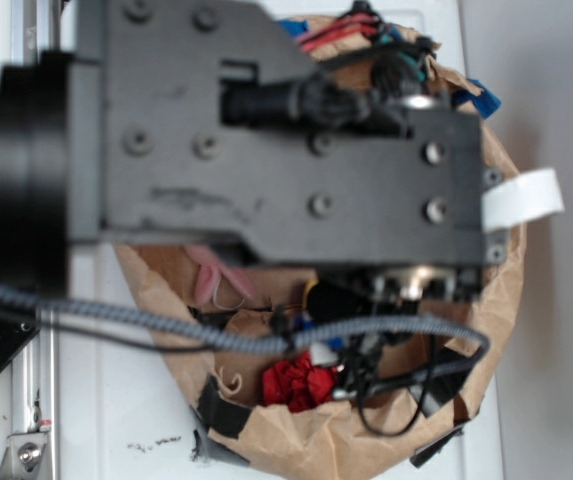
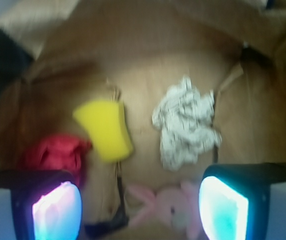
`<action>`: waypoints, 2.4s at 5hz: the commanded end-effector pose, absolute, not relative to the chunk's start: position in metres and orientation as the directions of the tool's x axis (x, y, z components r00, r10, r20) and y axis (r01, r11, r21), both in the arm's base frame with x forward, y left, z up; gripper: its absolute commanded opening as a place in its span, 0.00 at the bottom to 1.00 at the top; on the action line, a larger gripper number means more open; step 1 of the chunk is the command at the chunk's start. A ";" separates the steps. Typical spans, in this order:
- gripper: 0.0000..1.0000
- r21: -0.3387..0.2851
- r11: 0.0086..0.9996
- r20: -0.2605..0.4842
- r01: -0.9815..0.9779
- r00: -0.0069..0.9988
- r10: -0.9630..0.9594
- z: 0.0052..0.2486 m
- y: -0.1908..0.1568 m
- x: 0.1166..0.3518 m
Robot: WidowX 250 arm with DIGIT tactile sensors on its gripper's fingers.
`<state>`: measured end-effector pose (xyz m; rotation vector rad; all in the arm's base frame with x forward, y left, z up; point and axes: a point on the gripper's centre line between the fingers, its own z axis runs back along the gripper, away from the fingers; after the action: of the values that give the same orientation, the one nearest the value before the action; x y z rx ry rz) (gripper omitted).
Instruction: Grab the white paper.
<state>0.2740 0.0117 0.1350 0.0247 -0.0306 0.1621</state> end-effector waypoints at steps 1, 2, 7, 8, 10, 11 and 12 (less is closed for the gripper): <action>1.00 0.023 0.982 0.098 -0.189 0.978 0.186 0.120 0.026 0.287; 1.00 0.023 0.982 0.098 -0.189 0.978 0.186 0.120 0.026 0.287; 0.00 0.110 0.967 0.146 -0.231 0.966 0.214 0.039 0.057 0.307; 0.00 0.109 0.970 0.156 -0.216 0.968 0.198 0.046 0.053 0.307; 0.00 0.064 0.979 0.205 -0.196 0.962 0.179 0.080 0.050 0.302; 0.00 0.006 0.986 0.230 -0.168 0.960 0.162 0.115 0.037 0.292; 0.00 -0.047 0.993 0.279 -0.108 0.953 0.117 0.165 0.017 0.271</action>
<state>0.2648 0.0126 0.1483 -0.0367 -0.2155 0.1221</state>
